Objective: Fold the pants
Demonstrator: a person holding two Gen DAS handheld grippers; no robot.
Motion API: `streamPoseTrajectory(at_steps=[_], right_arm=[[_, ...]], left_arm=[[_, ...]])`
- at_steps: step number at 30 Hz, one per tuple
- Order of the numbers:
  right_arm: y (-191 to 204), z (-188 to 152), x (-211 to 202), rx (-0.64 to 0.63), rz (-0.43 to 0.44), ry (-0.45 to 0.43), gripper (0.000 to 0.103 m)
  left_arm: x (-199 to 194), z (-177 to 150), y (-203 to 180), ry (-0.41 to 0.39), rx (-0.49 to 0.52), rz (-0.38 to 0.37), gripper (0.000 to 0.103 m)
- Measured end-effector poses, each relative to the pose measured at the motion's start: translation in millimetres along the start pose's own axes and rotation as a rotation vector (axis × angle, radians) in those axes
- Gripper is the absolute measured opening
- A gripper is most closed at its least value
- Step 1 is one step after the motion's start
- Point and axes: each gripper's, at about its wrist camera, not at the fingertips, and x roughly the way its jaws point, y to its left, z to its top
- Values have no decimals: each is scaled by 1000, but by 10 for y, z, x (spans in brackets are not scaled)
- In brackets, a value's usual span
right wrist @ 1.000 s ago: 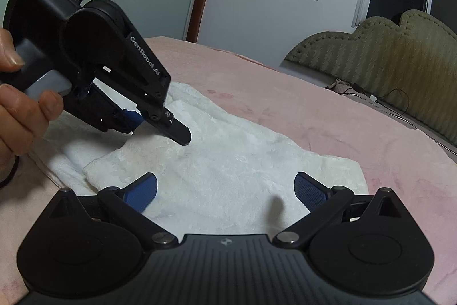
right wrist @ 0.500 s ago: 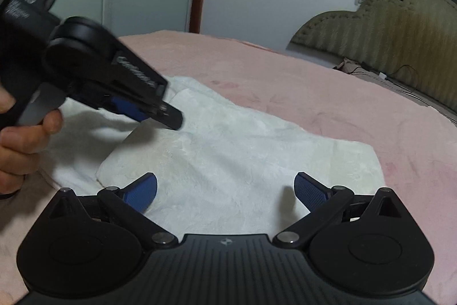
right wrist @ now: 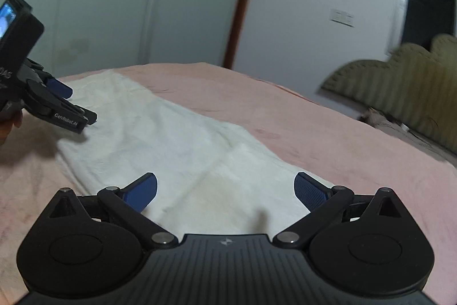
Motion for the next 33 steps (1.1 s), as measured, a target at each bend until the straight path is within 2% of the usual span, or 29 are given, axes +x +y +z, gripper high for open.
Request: streamPoseTrajectory(at_steps=[3, 4, 7, 9, 14, 17, 20, 23, 25, 27, 28, 30, 31, 32, 33], right_arm=[[251, 95, 98, -61, 31, 1, 103], [338, 135, 103, -78, 48, -15, 103], [647, 261, 84, -142, 121, -69, 103], [908, 313, 108, -226, 147, -83, 102], [1558, 209, 279, -497, 133, -86, 102], [1777, 131, 398, -587, 103, -86, 102], [1839, 177, 496, -609, 66, -109, 102], [1927, 234, 668, -628, 0, -146, 103], [1953, 291, 759, -615, 0, -147, 102], [1956, 356, 825, -595, 19, -128, 102], [1950, 382, 841, -584, 32, -118, 100], [1934, 426, 864, -563, 74, -98, 87], [1920, 443, 861, -550, 100, -86, 74], [1896, 459, 835, -532, 130, -77, 55], [1876, 479, 836, -506, 161, -70, 47]], left_arm=[[-80, -44, 361, -20, -119, -60, 69], [-147, -32, 429, -37, -145, -37, 71], [-285, -45, 543, -80, -151, 99, 70], [-346, -69, 669, -65, -193, 96, 70], [-385, -224, 1018, 79, -423, -93, 71], [-345, -318, 1198, 135, -579, -199, 71], [-299, -379, 1272, 152, -672, -262, 73], [-261, -448, 1302, 144, -775, -319, 85], [-210, -476, 1323, 135, -851, -371, 97], [-166, -466, 1311, 126, -900, -408, 100], [-115, -443, 1306, 125, -926, -423, 100], [-22, -405, 1282, 116, -966, -451, 100], [31, -373, 1262, 113, -977, -459, 100], [82, -339, 1238, 110, -982, -461, 100], [116, -310, 1220, 110, -986, -460, 100]])
